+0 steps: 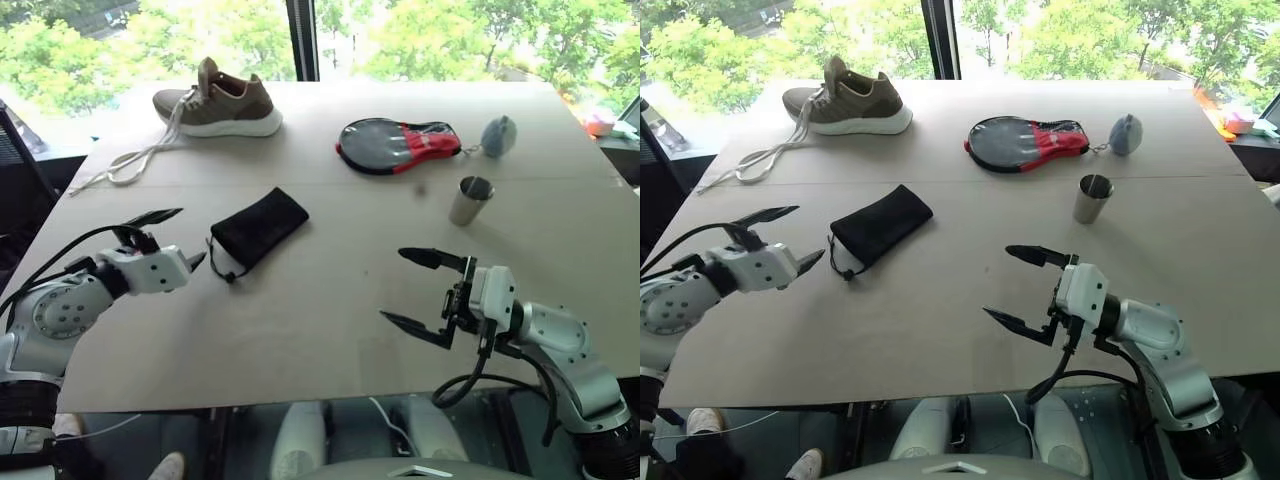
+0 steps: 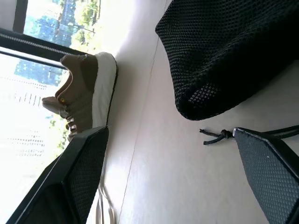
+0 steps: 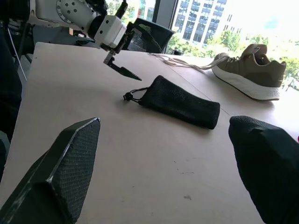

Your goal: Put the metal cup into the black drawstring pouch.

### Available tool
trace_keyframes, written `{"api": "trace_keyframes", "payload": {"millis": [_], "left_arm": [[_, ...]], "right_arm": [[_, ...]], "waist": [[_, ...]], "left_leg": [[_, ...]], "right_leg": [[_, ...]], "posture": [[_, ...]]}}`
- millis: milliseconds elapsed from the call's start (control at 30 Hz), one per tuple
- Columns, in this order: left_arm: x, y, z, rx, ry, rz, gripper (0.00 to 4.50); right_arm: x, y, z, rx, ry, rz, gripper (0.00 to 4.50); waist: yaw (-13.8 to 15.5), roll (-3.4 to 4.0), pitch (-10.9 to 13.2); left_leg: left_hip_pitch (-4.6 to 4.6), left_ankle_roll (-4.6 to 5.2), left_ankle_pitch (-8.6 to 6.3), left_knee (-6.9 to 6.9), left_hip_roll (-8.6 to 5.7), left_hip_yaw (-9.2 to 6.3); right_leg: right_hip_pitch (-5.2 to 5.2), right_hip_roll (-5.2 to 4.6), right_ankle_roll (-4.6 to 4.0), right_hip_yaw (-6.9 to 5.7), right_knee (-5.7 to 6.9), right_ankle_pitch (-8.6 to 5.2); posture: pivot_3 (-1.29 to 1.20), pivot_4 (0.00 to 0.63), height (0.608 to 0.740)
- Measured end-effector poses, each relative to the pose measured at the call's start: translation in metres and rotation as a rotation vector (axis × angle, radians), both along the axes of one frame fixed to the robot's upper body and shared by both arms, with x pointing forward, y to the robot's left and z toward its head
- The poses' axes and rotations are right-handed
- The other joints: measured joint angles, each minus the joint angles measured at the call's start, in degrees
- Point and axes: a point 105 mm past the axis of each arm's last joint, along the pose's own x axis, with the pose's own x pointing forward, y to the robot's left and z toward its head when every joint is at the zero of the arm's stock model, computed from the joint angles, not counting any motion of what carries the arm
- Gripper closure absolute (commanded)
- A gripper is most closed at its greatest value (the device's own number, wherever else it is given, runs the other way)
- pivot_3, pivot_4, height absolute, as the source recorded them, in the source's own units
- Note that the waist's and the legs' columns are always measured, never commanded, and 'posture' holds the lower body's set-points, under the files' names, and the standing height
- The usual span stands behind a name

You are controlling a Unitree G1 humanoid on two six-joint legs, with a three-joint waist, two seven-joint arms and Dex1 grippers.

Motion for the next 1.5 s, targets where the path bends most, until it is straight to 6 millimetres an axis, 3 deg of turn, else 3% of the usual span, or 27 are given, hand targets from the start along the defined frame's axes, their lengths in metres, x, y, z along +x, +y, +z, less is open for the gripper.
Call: {"api": "trace_keyframes", "payload": {"millis": [567, 800, 833, 900, 967, 1033, 1167, 1267, 1433, 1500], "left_arm": [[0.022, -0.031, -0.008, 0.18, -0.075, -0.179, 0.0], [0.03, -0.031, -0.017, 0.18, 0.052, -0.179, 3.21], [0.031, -0.03, -0.018, 0.175, 0.068, -0.175, 3.83], [0.035, -0.03, -0.021, 0.164, 0.11, -0.167, 4.47], [0.035, -0.031, -0.025, 0.143, 0.16, -0.165, 4.47], [0.036, -0.033, -0.03, 0.062, 0.234, -0.145, 4.47], [0.043, -0.035, -0.029, -0.266, 0.4, -0.018, 4.47], [0.033, -0.043, -0.024, -0.51, 0.574, 0.052, 4.47], [0.02, -0.085, -0.012, -0.755, 0.77, 0.157, 4.47], [0.013, -0.11, -0.009, -0.857, 0.891, 0.207, 4.47]], "right_arm": [[0.001, -0.004, -0.007, -0.003, 0.021, -0.058, 0.02], [0.003, -0.004, -0.005, 0.002, 0.014, -0.067, 0.0], [0.003, -0.003, -0.005, 0.006, 0.014, -0.071, 0.0], [0.004, -0.003, -0.004, 0.02, 0.015, -0.081, 0.0], [0.005, -0.003, -0.003, 0.026, 0.015, -0.086, 0.0], [0.005, -0.003, -0.003, 0.028, 0.018, -0.095, 0.0], [0.008, -0.003, -0.004, 0.024, 0.014, -0.116, 0.0], [0.013, -0.006, -0.005, 0.007, 0.026, -0.171, 0.0], [0.023, -0.012, -0.008, -0.034, 0.082, -0.264, 0.0], [0.029, -0.019, -0.007, -0.131, 0.074, -0.342, 0.0]], "waist": [[0.3, -0.01, 0.0], [0.4, -0.01, 0.0], [0.4, -0.02, 0.0], [0.6, -0.02, 0.0], [0.6, -0.02, 0.0], [0.6, -0.02, 0.0], [0.6, -0.04, 0.0], [0.0, -0.04, 0.0], [-0.2, -0.04, 0.0], [-0.1, -0.07, 0.1]], "left_leg": [[0.01, 0.0, 0.0, 0.06, -0.03, 0.26], [0.01, 0.0, 0.0, 0.08, -0.07, 0.28], [0.01, 0.0, 0.0, 0.09, -0.07, 0.28], [0.01, 0.0, 0.0, 0.1, -0.08, 0.28], [0.01, 0.0, 0.0, 0.12, -0.08, 0.29], [0.01, 0.0, 0.0, 0.13, -0.07, 0.31], [0.0, 0.0, 0.0, 0.22, -0.04, 0.27], [0.0, -0.01, 0.01, 0.23, 0.04, 0.19], [0.01, -0.01, 0.01, 0.3, -0.01, -0.19], [-0.03, 0.0, 0.01, 0.39, -0.02, -0.26]], "right_leg": [[-0.01, 0.06, 0.03, 0.01, 0.06, 0.0], [-0.02, 0.1, 0.03, 0.02, 0.08, 0.0], [-0.02, 0.11, 0.03, 0.02, 0.08, 0.0], [-0.02, 0.12, 0.03, 0.02, 0.09, 0.0], [-0.01, 0.12, 0.03, 0.03, 0.09, 0.0], [-0.01, 0.12, 0.03, 0.04, 0.1, 0.0], [-0.02, 0.13, 0.03, 0.03, 0.25, 0.0], [-0.04, 0.12, 0.03, 0.09, 0.33, -0.01], [-0.01, 0.15, 0.04, 0.14, 0.4, -0.01], [0.0, 0.15, 0.05, 0.1, 0.43, -0.01]], "posture": [[0.0, 0.15, 0.74], [0.0, 0.15, 0.74], [0.0, 0.15, 0.74], [0.0, 0.15, 0.74], [0.0, 0.15, 0.74], [0.0, 0.15, 0.74], [0.0, 0.15, 0.74], [0.0, 0.15, 0.74], [0.0, 0.15, 0.74], [0.0, 0.15, 0.74]]}}
